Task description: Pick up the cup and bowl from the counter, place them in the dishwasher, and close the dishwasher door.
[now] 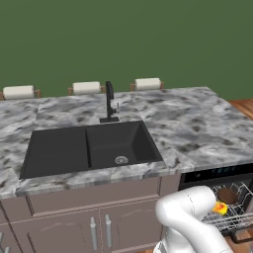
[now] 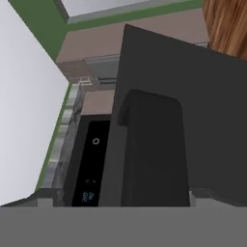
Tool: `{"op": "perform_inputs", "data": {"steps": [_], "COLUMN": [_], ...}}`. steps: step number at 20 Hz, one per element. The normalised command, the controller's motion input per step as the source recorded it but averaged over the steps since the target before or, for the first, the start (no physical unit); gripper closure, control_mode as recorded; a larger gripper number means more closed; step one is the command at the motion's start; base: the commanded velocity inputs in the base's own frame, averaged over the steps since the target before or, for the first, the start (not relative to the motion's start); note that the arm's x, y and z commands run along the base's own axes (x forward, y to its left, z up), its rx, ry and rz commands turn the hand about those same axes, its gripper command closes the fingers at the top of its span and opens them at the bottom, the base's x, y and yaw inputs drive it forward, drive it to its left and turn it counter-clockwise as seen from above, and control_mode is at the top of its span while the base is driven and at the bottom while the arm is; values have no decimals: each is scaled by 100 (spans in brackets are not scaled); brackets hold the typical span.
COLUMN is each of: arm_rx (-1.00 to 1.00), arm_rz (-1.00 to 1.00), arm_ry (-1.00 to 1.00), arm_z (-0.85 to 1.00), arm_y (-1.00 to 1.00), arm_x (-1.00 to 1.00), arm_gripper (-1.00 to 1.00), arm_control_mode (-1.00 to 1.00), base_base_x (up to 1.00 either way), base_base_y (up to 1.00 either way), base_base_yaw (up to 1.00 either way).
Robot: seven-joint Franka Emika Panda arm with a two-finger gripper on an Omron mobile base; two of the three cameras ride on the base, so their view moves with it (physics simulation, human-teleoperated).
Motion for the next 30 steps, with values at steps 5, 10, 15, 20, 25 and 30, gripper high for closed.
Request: {"op": "perform_inputs", "data": {"steps": [5,10,15,20,25,30], "arm_rx": [-2,-1,-3,-4,-6,-11], "arm_rz": [0,0,0,0,0,0], "arm_ry": [-23,-23,-24,-23,-21,-20], "arm_z": [-34,-36,-39,-42,-53,-61], "arm_y": [0,0,0,0,0,0], "arm_x": [70,63,62,64,61,59], "arm_gripper": [-100,-100,-100,-100,-100,-100], "arm_control_mode": [-100,-100,-100,-100,-100,-100], "base_base_x": [0,0,0,0,0,0], "base_base_y": [0,0,0,0,0,0], "base_base_yaw": [0,0,0,0,0,0]}}
